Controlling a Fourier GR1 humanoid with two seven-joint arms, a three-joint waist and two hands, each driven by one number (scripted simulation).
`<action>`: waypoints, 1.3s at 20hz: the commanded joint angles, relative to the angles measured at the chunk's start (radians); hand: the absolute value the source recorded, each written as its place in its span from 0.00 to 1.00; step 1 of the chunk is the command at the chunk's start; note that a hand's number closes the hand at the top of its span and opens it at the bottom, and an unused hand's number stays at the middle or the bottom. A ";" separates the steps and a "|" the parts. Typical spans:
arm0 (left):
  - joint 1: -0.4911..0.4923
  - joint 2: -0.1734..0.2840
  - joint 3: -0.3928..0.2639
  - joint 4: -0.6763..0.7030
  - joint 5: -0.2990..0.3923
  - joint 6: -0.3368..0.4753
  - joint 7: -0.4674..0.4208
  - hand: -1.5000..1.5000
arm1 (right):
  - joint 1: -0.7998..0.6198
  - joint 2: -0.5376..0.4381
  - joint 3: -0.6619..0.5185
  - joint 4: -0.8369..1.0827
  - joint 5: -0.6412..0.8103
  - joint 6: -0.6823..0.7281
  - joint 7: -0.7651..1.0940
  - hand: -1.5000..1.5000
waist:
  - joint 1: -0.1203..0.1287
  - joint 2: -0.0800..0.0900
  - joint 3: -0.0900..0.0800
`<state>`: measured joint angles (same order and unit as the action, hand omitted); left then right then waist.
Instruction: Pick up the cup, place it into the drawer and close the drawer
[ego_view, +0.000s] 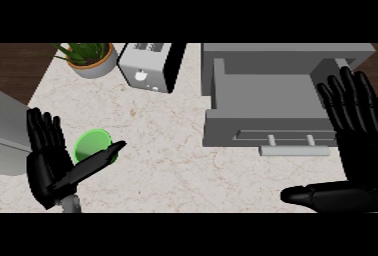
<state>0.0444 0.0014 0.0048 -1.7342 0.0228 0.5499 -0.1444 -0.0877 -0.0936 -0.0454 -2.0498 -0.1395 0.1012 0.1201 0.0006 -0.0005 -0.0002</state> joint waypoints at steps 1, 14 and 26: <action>0.023 -0.001 0.028 0.046 0.038 -0.001 -0.048 0.00 | 0.011 0.021 0.017 -0.024 0.012 -0.017 0.013 0.00 | 0.000 0.000 0.000; 0.007 0.029 0.150 0.373 0.199 -0.154 -0.318 0.00 | 0.002 0.021 0.021 -0.053 0.004 -0.014 0.058 0.00 | -0.001 0.000 0.000; -0.011 0.034 0.197 0.553 0.259 -0.213 -0.470 0.00 | -0.007 0.020 0.036 -0.059 0.031 -0.011 0.083 0.00 | 0.000 0.000 0.000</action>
<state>0.0272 0.0292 0.1807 -1.2304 0.2630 0.3695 -0.5838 -0.0698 -0.0731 -0.0175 -2.1094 -0.1238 0.1025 0.1681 0.0002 -0.0021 0.0026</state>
